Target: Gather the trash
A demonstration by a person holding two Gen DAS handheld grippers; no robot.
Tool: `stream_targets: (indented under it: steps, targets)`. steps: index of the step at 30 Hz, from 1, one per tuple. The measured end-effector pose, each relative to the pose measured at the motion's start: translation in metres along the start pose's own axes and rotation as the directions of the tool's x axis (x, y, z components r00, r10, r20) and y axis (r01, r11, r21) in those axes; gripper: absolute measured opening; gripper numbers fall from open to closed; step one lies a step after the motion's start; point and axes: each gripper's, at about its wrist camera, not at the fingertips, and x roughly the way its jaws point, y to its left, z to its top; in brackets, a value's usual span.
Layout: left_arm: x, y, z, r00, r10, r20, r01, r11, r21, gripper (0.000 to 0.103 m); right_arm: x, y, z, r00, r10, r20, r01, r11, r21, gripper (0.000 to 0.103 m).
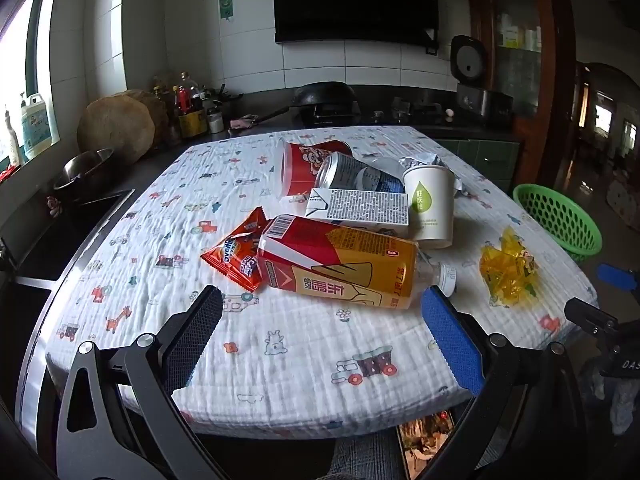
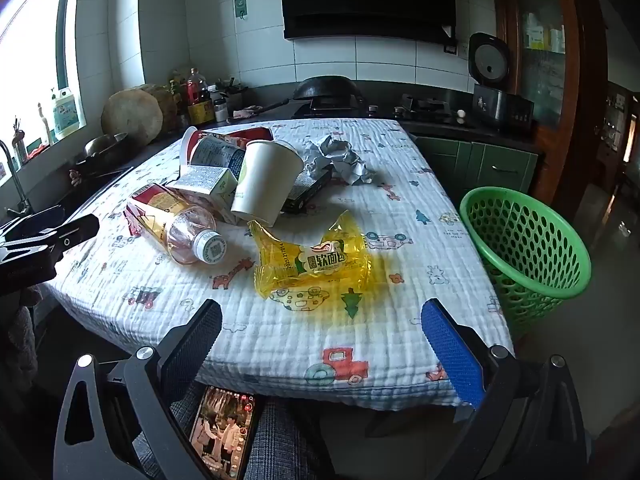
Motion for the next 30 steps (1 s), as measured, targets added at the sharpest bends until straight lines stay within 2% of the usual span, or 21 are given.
stream_targets:
  steps: [11,30]
  targets:
    - [-0.002,-0.014,-0.014,0.999,-0.043,0.006,0.042,0.998,0.041,0.097,-0.003,-0.005,0.001,0.999,-0.035,0.006,0.035,0.999,-0.001,0.097]
    - [0.0,-0.026,-0.006,0.998,-0.06,-0.015,0.061,0.996,0.06,0.096,-0.001,-0.01,0.004,0.998,-0.064,-0.003,0.064,0.998,0.014,0.097]
